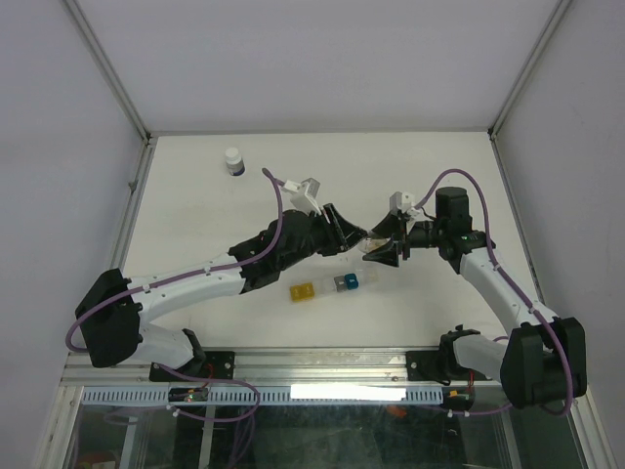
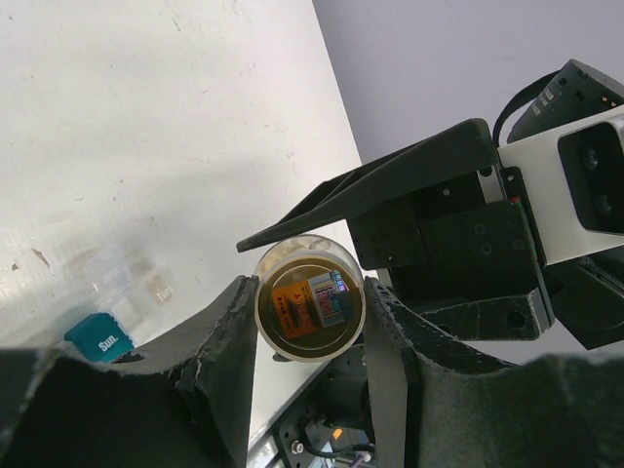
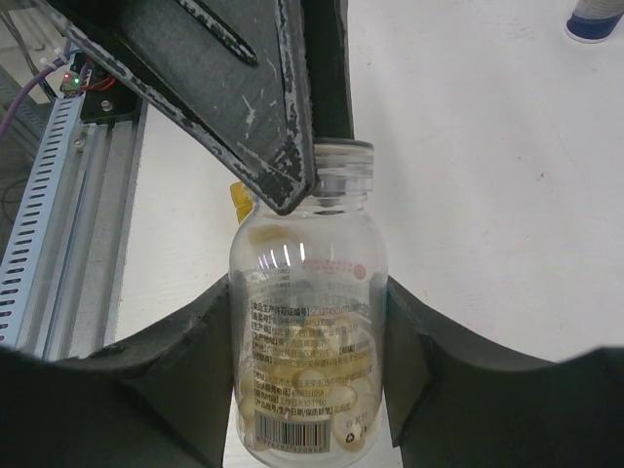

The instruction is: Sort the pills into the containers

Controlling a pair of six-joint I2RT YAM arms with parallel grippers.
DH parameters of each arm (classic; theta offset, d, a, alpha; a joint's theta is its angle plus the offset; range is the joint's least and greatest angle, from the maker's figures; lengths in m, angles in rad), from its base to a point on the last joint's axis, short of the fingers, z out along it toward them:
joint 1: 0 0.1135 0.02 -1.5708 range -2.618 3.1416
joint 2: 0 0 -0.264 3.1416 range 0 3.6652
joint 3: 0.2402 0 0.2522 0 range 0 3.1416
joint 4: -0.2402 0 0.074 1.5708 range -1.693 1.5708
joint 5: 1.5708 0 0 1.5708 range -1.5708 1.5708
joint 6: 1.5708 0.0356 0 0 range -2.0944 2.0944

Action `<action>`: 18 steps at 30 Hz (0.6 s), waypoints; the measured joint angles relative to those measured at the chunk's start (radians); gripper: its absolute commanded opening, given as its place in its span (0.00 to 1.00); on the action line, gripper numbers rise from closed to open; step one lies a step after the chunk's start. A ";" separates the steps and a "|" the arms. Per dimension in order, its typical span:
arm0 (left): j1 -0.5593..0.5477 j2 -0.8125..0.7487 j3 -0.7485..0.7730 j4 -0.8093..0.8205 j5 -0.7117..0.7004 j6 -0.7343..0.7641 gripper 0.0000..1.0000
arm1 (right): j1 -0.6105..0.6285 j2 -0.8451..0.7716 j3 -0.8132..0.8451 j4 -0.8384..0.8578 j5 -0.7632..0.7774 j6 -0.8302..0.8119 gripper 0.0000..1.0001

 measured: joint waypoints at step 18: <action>0.002 -0.078 -0.041 0.114 0.005 0.207 0.99 | 0.001 0.000 0.000 -0.023 -0.029 -0.001 0.00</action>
